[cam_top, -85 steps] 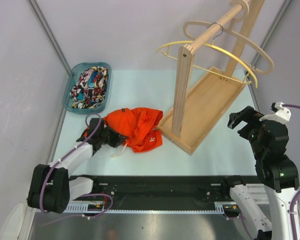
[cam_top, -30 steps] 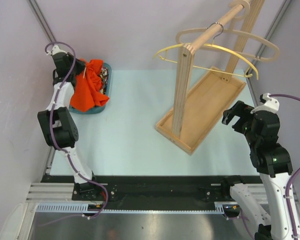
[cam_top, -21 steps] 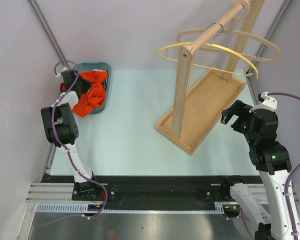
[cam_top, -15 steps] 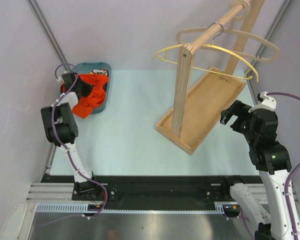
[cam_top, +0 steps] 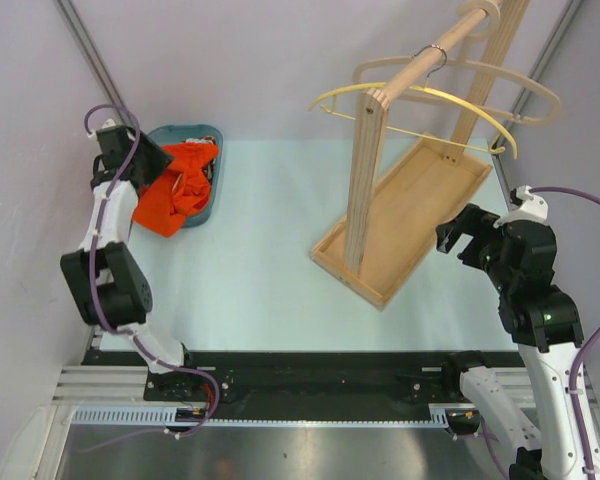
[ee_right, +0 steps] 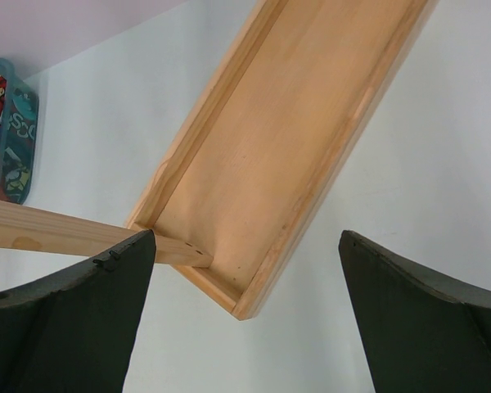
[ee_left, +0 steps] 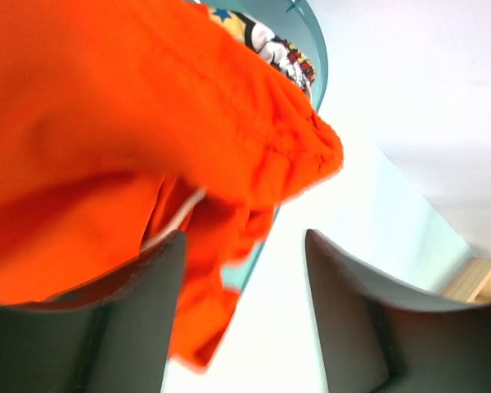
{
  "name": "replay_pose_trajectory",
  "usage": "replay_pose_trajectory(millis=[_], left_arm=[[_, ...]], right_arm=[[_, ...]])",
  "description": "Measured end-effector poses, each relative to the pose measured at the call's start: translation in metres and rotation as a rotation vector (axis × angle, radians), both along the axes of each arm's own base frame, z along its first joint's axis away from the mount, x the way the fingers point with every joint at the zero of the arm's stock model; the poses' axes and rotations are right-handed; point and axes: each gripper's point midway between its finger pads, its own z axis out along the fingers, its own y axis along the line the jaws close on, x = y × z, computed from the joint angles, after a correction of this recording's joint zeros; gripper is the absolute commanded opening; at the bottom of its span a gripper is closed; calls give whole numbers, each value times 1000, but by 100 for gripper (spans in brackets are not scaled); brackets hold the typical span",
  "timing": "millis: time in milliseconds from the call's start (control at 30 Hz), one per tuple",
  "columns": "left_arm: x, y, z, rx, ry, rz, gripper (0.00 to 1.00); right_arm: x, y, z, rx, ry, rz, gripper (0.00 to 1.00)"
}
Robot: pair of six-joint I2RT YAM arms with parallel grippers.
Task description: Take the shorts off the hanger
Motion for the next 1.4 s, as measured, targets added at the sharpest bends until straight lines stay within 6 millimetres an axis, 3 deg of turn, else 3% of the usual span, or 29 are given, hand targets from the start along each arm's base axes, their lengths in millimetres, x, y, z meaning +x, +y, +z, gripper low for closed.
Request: replay_pose_trajectory(millis=[100,200,267,467,567,767,900,1000,1067,1167,1300,1400], left_arm=[[-31,3,22,61,-3,28,38],[-62,13,28,120,20,93,27],[-77,23,21,139,56,143,19],[-98,64,-35,111,224,297,11],[-86,66,-62,54,270,276,9],[-15,43,-108,-72,287,133,9],[14,28,-135,-136,292,89,9],[19,27,-154,-176,310,84,15],[16,29,-158,-188,316,88,28],[8,31,-148,-174,303,88,51],[-12,26,-113,-145,257,83,64],[-34,14,-67,-134,166,63,75]], right_arm=[[-3,0,0,1,-7,0,100],[-5,-1,-2,2,-11,0,100],[-6,-1,-5,2,-8,0,100],[-6,-1,-10,1,4,1,100],[-7,-2,-9,-1,-1,-5,100],[-6,-7,-8,-11,-9,-28,100],[-4,-8,-9,-15,-3,-36,100],[-2,-8,-12,-17,10,-38,100],[0,-8,-13,-18,16,-39,100],[0,-7,-13,-17,18,-37,100],[-1,-4,-13,-8,19,-21,100],[-1,-1,-14,0,22,-4,100]])
